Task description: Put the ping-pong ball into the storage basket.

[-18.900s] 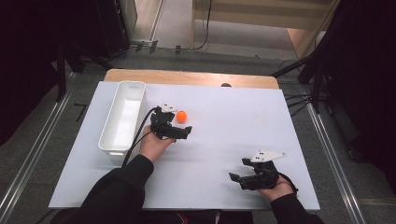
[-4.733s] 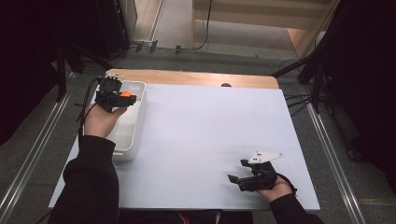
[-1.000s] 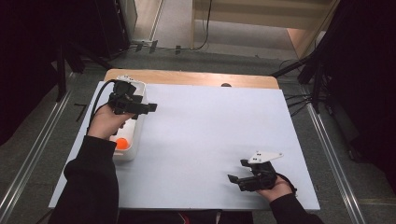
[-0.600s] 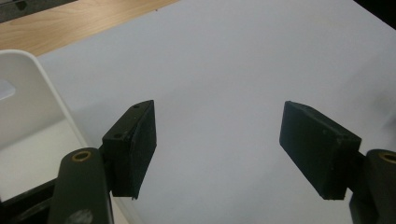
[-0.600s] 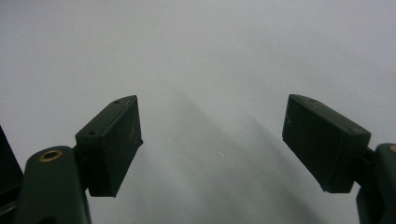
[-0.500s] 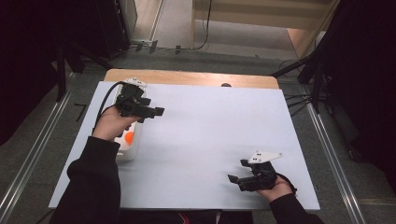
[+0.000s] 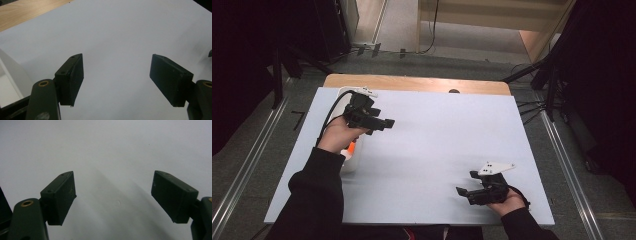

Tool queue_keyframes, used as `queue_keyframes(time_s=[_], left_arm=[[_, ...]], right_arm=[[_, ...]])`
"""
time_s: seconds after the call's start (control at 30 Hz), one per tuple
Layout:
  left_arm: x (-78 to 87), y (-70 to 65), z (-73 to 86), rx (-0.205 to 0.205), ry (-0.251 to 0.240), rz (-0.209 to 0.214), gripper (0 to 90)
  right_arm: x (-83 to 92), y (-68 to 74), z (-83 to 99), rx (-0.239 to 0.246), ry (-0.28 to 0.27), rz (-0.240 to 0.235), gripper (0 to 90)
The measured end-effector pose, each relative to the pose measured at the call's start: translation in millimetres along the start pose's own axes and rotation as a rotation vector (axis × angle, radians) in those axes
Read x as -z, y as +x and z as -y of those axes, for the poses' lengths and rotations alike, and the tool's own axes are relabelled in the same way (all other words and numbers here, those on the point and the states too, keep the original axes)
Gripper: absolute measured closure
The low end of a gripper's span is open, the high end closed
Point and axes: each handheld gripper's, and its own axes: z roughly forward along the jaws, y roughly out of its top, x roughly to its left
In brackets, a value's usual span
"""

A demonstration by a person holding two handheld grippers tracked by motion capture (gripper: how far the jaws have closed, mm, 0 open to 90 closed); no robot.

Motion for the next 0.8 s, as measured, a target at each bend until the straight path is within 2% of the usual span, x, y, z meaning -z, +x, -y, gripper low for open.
queue_keyframes(time_s=[0.43, 0.67, 0.8], left_arm=[[-12.5, -10.1, 2.7, -0.021, -0.016, 0.014, 28.1], [-11.6, -15.3, 6.6, -0.038, -0.011, 0.031, 28.1], [-9.5, -19.4, 9.1, -0.043, -0.025, 0.033, 28.1]], right_arm=[[0.6, 0.2, 0.3, -0.004, 0.0, 0.003, 18.5], [0.9, 0.2, 0.4, -0.011, 0.0, 0.004, 18.5], [0.9, 0.2, 0.5, -0.011, 0.001, 0.004, 18.5]])
